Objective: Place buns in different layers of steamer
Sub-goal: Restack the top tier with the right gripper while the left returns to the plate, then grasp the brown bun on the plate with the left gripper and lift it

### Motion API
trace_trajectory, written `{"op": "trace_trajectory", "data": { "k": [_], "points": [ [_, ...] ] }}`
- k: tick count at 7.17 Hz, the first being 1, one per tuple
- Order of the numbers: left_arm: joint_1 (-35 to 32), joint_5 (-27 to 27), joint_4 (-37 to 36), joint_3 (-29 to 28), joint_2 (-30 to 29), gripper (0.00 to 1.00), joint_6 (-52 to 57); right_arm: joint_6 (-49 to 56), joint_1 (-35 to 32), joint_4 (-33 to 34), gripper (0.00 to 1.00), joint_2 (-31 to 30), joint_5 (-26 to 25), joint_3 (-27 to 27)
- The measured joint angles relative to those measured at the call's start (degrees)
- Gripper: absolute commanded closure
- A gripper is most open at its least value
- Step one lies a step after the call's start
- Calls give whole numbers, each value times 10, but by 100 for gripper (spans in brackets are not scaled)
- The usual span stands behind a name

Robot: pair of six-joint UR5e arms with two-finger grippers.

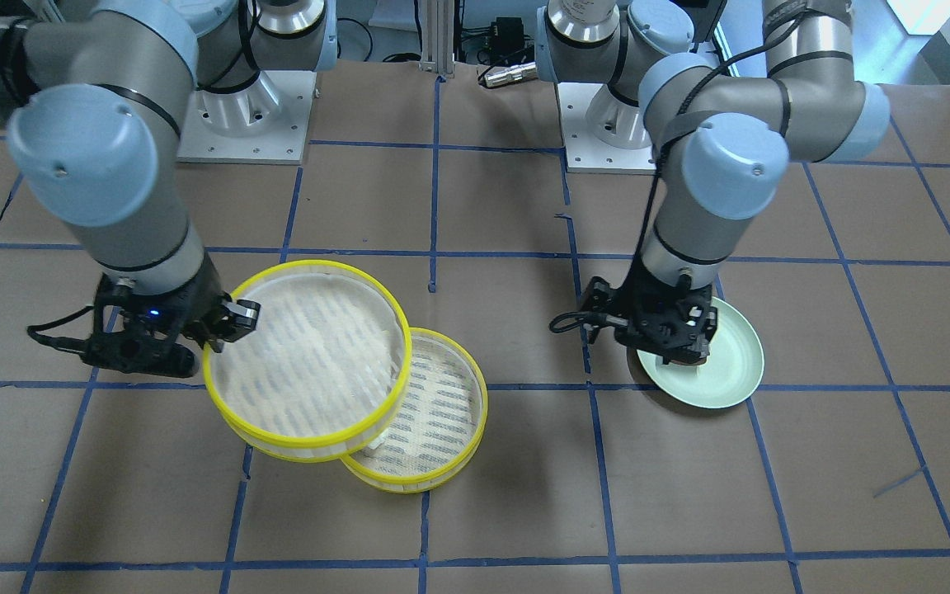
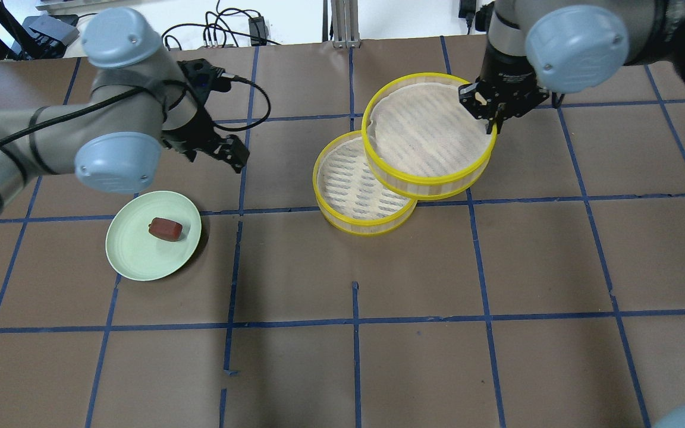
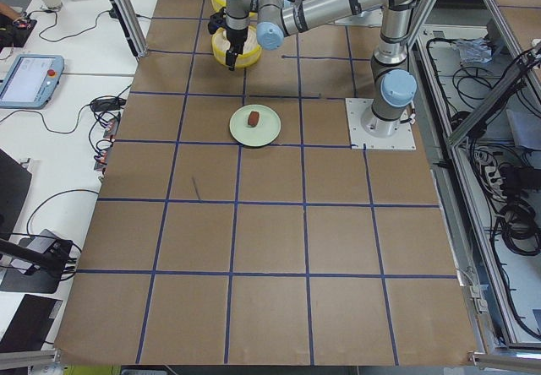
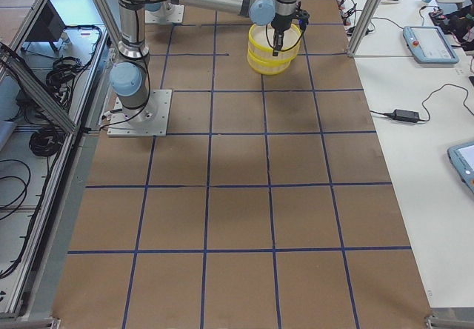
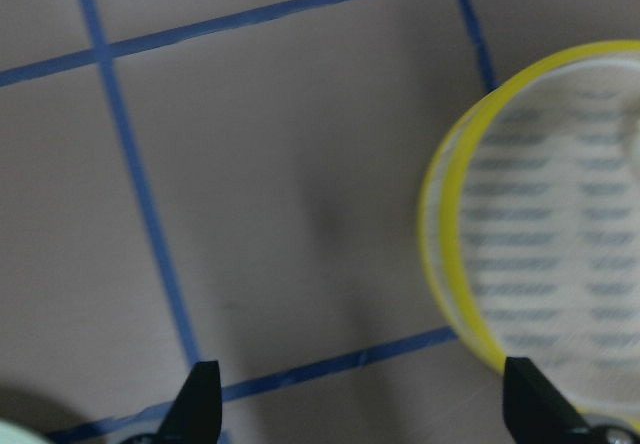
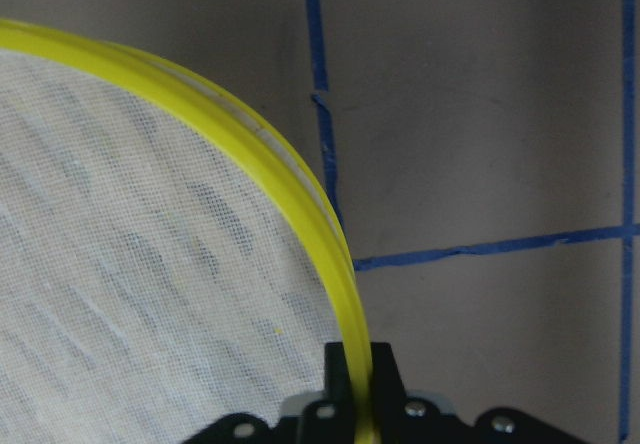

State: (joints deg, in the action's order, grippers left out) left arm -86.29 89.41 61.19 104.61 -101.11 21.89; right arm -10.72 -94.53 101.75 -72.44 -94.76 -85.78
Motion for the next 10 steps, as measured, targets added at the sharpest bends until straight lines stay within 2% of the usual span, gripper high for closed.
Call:
{"op": "trace_trajectory", "data": {
  "k": [1, 3, 6, 7, 8, 9, 10],
  "points": [
    [47, 12, 5, 37, 7, 0, 49, -47, -27, 32, 92, 24, 2, -1],
    [93, 33, -4, 88, 6, 0, 85, -81, -47, 59, 91, 52, 16, -6],
    [109, 38, -29, 107, -25, 6, 96, -92, -53, 64, 91, 61, 25, -27],
    [109, 38, -40, 109, -38, 26, 95, -93, -54, 65, 91, 61, 25, -31],
    [110, 36, -55, 110, -47, 62, 94, -94, -57, 69, 91, 62, 25, -32],
    [110, 36, -64, 110, -53, 83, 93, -94, -63, 75, 91, 63, 26, -32],
    [110, 36, -76, 109, -62, 98, 92, -95, -66, 80, 91, 65, 26, -33]
  ]
}}
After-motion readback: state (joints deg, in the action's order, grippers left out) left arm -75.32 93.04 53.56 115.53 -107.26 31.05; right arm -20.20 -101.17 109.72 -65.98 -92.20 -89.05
